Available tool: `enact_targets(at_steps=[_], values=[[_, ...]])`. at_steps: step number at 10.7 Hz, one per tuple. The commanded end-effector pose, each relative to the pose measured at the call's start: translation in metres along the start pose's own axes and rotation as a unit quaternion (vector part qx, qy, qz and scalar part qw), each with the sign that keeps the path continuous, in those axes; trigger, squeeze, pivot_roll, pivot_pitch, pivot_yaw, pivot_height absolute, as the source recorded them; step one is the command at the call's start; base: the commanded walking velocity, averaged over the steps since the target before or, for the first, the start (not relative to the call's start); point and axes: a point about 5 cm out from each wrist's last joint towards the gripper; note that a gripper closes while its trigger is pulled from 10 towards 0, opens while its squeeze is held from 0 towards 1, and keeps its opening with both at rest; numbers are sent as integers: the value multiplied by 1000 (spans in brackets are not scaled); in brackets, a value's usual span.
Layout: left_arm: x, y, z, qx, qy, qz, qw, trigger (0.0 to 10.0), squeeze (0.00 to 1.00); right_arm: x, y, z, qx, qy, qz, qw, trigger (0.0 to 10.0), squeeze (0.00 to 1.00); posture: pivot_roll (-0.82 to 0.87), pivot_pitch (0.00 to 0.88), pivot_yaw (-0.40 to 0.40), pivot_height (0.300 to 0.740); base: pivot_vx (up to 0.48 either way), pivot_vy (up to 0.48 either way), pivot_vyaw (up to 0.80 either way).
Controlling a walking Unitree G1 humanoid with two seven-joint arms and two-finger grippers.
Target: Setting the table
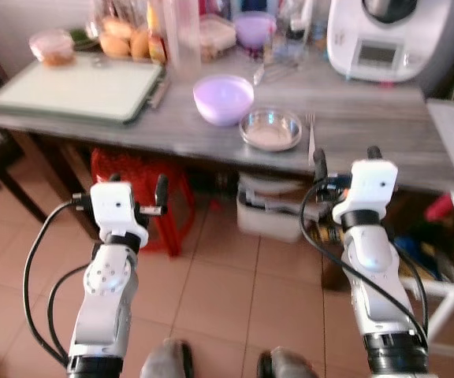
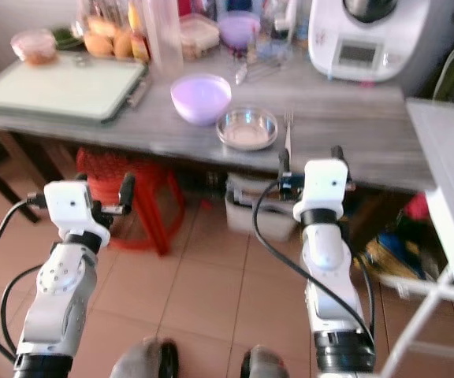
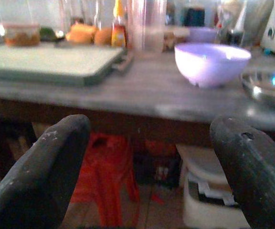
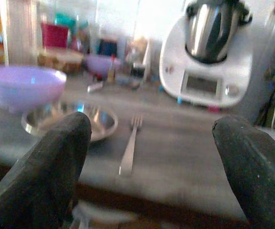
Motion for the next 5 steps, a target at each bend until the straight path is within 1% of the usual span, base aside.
enact_targets(at_steps=[1,2,3,5], values=[[4,1,-1,-4,-5,1,1000,10000,0,2,3,-2,-6,-4,0,1000,10000,0,-17,106,27,740,0,0,0],[7,0,-4,-4,-11,5,1000,10000,0,4,2,-3,-6,-3,1,1000,10000,0,-16,110,28,740,0,0,0],[8,2,-6,1,-19,0,1000,10000,0,4,1,-4,-6,-5,4,1000,10000,0,-18,113,28,740,0,0,0],[7,6,-7,1,-31,-13,999,10000,0,4,1,-7,-1,-6,7,1000,10000,0,-21,113,26,740,0,0,-572]])
Point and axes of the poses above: a point about 5 cm out from each wrist's last joint towards the gripper, its own x axis pointing back from the gripper into the wrist, its own y axis along the axis of the wrist's last joint, z = x × y, and after that the axes turned 12 degrees about -x, right-handed
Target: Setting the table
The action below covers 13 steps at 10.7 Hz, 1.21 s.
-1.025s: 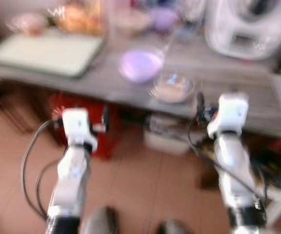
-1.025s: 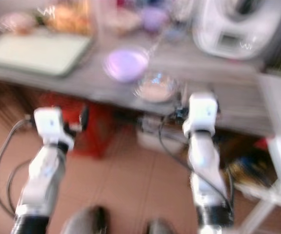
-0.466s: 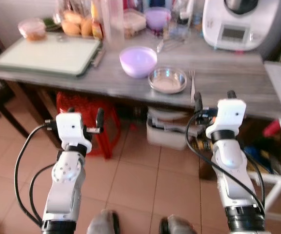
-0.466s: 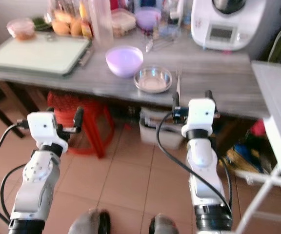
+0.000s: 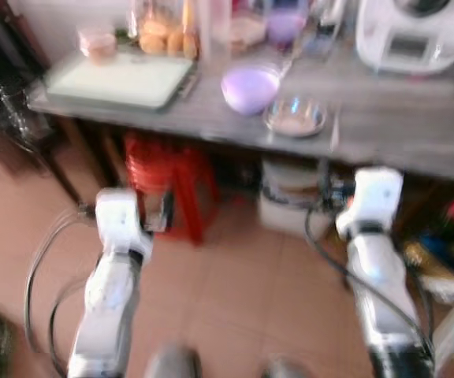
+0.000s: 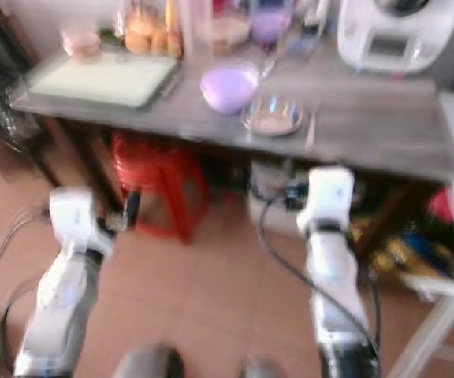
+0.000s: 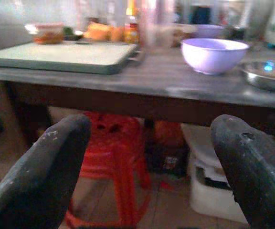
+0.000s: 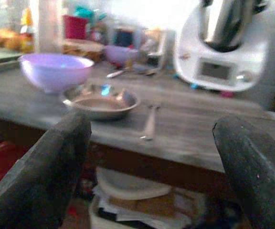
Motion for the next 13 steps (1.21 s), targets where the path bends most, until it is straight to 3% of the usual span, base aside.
enact_targets(at_steps=[1,13], values=[[-2,4,-1,4,-12,-10,1000,10000,0,-1,4,-1,0,2,-6,1000,10000,0,-23,115,23,740,0,0,0],[0,5,-4,15,-25,-12,999,10000,0,-4,7,7,8,41,3,999,10000,0,-30,132,0,740,0,-395,-236]])
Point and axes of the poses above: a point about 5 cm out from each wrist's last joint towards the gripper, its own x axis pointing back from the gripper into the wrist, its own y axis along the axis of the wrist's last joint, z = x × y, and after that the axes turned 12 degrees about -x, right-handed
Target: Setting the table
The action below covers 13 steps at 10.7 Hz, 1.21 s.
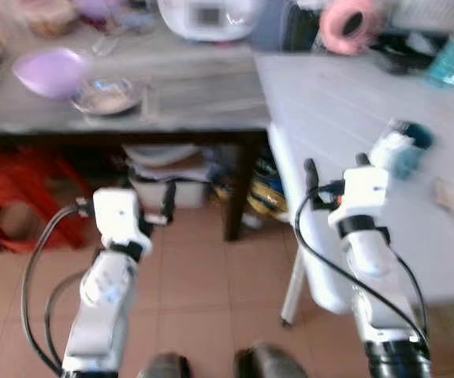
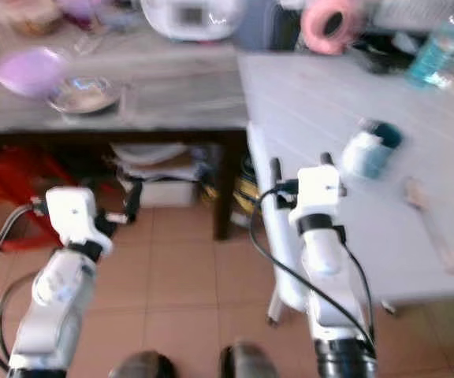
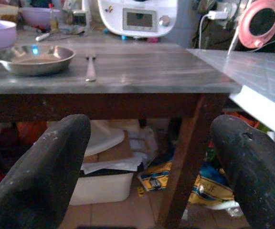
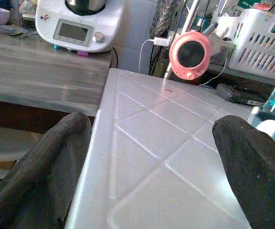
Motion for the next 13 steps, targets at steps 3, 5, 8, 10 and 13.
enact_targets(at_steps=[3,5,8,10,13], values=[[2,1,-5,5,-5,-1,1000,10000,0,-3,4,-4,4,1,-5,1000,10000,0,-34,133,-2,740,0,-379,0],[1,1,-5,5,-6,-2,1000,10000,0,-3,5,-3,1,1,-6,1000,10000,0,-33,135,-2,740,0,-448,0],[3,1,-5,3,-6,2,1000,10000,0,-3,2,-7,-8,-15,4,1000,10000,0,-26,147,2,740,0,-444,0],[5,2,-5,6,-5,5,1000,10000,0,-6,-2,-14,-25,-28,19,999,10000,761,-19,163,5,740,0,0,0],[11,-1,-3,-8,3,21,1000,10000,0,-21,-2,-32,-39,-21,46,998,10000,0,-9,193,8,740,0,0,0]])
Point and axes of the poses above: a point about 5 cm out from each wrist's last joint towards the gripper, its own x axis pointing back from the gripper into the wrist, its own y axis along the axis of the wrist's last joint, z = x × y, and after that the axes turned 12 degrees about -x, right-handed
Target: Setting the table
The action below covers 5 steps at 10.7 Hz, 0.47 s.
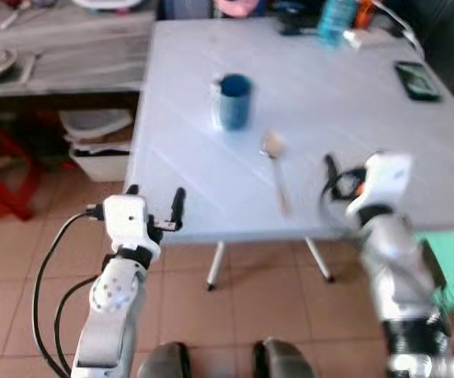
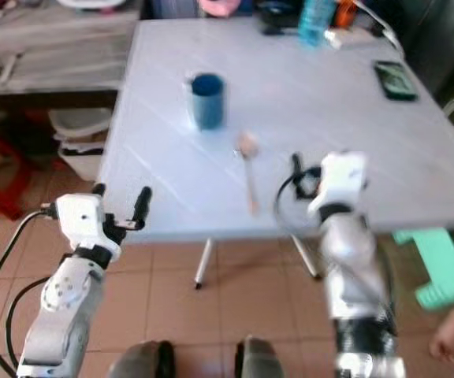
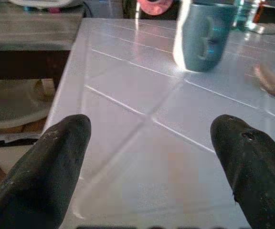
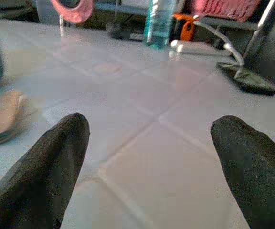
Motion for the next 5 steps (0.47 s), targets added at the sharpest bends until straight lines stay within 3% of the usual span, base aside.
enact_targets(at_steps=[1,2,5], values=[[3,0,5,-13,11,6,1000,10000,0,-6,1,-1,-9,13,10,1000,10000,0,-4,198,8,740,0,0,0],[3,1,6,-14,12,8,1000,10000,0,-12,7,-4,3,23,7,1000,10000,0,2,201,9,740,0,0,0],[5,1,6,-16,11,12,1000,10000,0,-20,14,-6,0,27,-7,1000,10000,0,7,205,11,740,0,0,717]])
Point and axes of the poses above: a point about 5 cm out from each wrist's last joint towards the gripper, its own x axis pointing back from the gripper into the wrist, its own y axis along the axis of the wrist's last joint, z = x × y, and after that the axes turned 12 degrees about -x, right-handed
